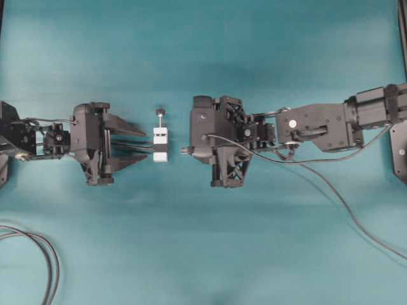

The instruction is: Insert the USB cable into the female connector supported by the left arm.

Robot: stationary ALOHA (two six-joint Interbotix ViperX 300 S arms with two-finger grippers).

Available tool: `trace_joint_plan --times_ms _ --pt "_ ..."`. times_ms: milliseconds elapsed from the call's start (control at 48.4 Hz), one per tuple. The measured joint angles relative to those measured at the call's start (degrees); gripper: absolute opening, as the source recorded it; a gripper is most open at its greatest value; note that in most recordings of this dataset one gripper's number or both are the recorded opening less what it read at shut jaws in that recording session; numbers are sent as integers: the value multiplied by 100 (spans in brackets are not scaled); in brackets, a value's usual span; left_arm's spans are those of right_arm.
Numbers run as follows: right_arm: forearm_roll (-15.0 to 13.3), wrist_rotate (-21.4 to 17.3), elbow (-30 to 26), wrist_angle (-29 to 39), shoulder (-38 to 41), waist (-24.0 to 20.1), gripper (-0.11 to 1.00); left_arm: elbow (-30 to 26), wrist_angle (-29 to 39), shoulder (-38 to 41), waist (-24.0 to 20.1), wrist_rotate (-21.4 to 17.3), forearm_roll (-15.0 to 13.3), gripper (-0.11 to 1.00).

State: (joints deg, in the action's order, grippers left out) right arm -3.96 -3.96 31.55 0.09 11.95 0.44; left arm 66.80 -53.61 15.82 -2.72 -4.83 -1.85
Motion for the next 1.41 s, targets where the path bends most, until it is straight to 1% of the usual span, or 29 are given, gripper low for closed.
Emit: trace_joint_plan --times_ms 227,476,724,1406 --pt "-18 0 -158 211 79 0 21 -88 -229 149 -18 0 0 69" --pt "-35 0 -387 299 299 0 21 -97 -290 211 -35 0 0 69" --pt "-35 0 -633 677 492 18 21 -105 -290 211 -35 0 0 69" --pt "-35 -9 -932 835 668 97 21 -105 -308 220 -44 0 0 69"
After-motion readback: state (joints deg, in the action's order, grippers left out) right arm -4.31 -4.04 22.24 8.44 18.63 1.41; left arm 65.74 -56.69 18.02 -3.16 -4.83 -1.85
